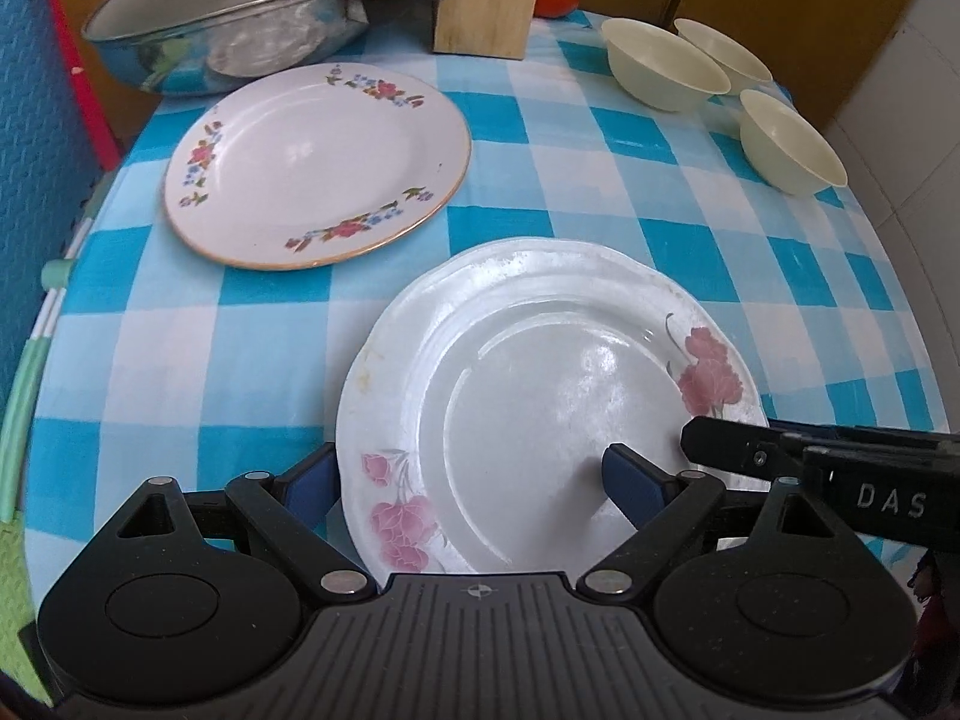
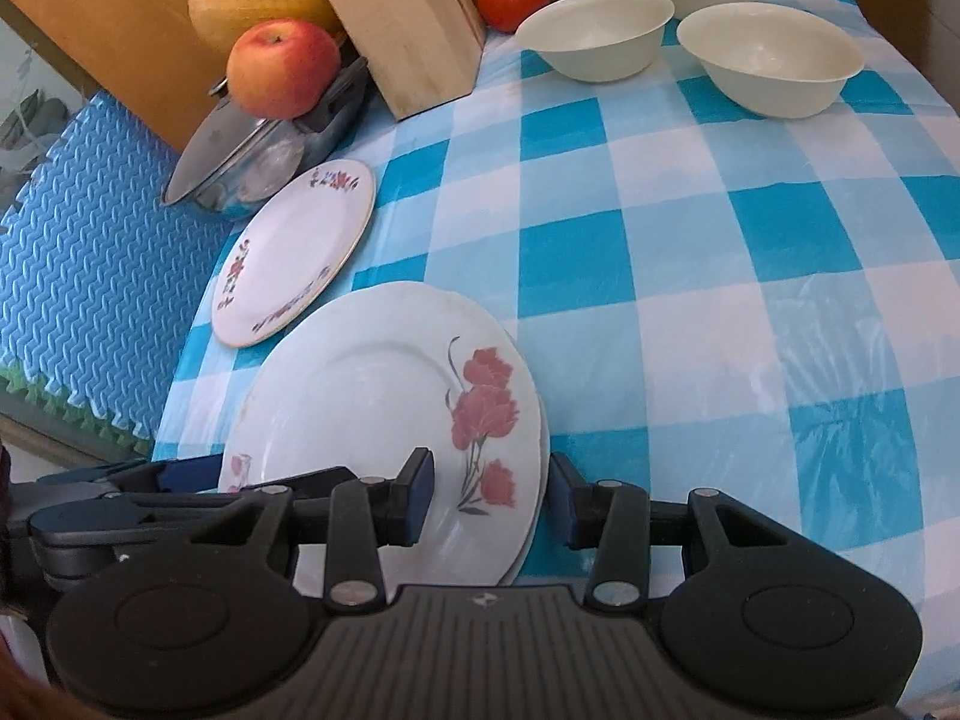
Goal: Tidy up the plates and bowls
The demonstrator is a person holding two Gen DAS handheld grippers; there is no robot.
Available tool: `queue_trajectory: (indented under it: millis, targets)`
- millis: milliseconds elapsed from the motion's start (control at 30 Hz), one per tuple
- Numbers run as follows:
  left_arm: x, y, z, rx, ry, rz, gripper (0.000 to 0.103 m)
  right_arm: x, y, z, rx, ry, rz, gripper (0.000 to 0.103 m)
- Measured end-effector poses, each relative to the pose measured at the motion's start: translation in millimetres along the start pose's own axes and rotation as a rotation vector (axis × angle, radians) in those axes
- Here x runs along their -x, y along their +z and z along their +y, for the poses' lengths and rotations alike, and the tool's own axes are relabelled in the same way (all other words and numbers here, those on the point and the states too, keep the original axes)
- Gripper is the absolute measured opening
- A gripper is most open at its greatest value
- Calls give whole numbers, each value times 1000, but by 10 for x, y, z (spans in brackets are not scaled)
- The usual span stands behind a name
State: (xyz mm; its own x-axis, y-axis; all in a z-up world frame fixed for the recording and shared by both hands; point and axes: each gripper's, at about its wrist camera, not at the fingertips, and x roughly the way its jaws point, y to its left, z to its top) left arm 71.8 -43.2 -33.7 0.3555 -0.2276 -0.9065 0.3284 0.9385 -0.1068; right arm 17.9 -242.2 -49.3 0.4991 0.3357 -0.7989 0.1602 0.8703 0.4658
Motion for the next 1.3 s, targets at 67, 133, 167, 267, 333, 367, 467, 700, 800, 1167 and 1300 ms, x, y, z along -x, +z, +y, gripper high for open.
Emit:
queue_trajectory:
  millis: [67, 133, 167, 267, 333, 367, 467, 700, 800, 1167, 1300]
  targets:
    - [26, -40, 12, 2, 2, -5, 94, 20, -53, 19, 2, 2, 1, 40]
    - [41, -69, 10, 0, 5, -11, 94, 37, -98, 33, 1, 3, 1, 40]
    - [49, -87, 14, -3, 8, -12, 94, 39, -113, 44, 6, 2, 2, 40]
    - [43, -118, 35, 3, 8, -6, 94, 49, -153, 78, 25, -5, -6, 40]
    - [2, -106, 74, 22, -6, 10, 95, 40, -149, 113, 57, -20, -12, 40]
    - [11, -96, 104, 37, -16, 10, 94, 40, -139, 106, 46, -18, -12, 40]
    - [96, -60, 149, 40, -4, -40, 94, 56, -67, 70, 14, -10, -37, 39]
    - [110, 147, 457, 150, 32, -57, 97, 72, 320, 242, 57, -37, -126, 39]
    - [119, 305, 607, 206, 56, -72, 97, -31, 529, 428, 109, -39, -150, 39]
    - [-12, 823, 970, 275, 206, -124, 97, -638, 1043, 759, 141, -16, -144, 39]
    - [-85, 913, 1022, 266, 221, -127, 97, -774, 1153, 792, 144, -16, -142, 39]
